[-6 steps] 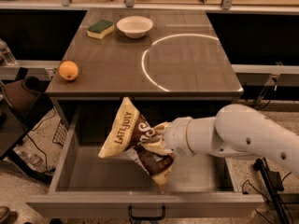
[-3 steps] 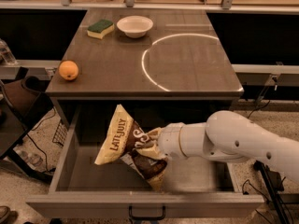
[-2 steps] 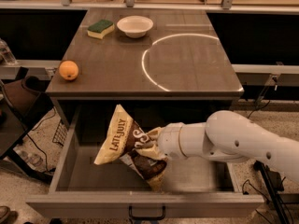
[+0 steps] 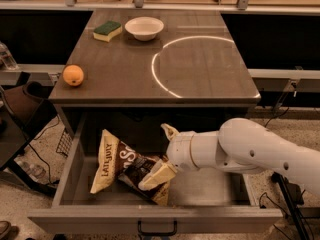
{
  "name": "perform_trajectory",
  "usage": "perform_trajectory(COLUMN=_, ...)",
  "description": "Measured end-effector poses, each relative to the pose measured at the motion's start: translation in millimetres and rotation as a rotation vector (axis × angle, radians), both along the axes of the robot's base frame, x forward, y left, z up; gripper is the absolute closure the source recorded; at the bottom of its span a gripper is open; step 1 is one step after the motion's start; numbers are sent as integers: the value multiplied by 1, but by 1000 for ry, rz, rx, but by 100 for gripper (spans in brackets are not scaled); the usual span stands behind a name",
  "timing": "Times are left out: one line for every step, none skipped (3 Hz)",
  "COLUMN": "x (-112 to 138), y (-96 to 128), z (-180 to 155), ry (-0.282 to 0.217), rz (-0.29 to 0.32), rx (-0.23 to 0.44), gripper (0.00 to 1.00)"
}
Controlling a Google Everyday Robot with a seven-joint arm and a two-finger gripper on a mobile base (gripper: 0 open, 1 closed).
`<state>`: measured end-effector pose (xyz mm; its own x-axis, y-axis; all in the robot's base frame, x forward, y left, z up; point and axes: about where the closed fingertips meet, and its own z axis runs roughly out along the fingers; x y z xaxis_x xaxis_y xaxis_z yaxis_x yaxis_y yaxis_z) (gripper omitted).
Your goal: Place brown chip bag into top drawer
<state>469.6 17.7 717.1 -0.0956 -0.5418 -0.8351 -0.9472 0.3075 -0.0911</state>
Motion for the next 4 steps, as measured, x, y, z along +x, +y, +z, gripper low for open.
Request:
perform_trajectory(x=0, y=0, z=0, ry=0, rz=0, rx=0, gripper=0)
perform_trajectory(x=1, y=-15, z=23, ry=6, rz=-82, rx=5, gripper=0)
perform_trajectory(x=-4, y=-38, z=77, ry=-32, rz=-230, rx=30, gripper=0)
perform_trajectory(x=-8, y=-48, z=144, ry=-118, rz=-359, rx=128, gripper=0)
